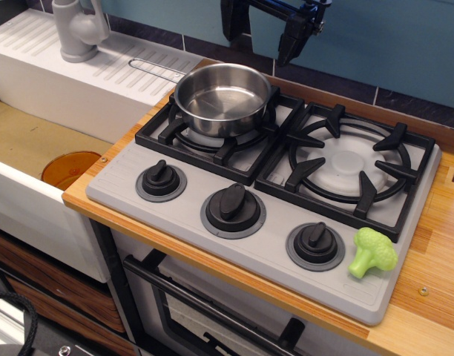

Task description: Put pot or pan on stove and put cauliflower in pot or pan

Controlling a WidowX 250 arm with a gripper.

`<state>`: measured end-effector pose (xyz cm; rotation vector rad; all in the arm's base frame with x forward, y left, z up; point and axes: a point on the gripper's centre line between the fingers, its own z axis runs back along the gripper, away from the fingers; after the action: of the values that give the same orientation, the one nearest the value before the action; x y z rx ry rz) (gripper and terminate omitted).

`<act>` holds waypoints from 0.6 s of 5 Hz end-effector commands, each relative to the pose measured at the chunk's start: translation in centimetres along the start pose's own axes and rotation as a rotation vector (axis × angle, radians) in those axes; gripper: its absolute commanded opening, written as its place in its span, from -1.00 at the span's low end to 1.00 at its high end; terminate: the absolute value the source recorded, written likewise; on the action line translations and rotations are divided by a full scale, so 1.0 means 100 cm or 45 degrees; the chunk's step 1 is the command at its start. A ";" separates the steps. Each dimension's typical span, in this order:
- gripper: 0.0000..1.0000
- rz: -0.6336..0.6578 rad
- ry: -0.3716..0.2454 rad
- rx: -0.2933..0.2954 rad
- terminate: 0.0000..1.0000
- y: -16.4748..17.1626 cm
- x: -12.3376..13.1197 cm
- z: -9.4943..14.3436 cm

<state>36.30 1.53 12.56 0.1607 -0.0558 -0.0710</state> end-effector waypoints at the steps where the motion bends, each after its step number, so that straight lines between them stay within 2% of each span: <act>1: 1.00 0.000 0.000 0.000 -1.00 0.000 0.000 0.000; 3: 1.00 0.023 -0.086 0.041 -1.00 -0.008 0.006 -0.042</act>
<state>36.42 1.44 6.57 0.1863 -0.0765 -0.0543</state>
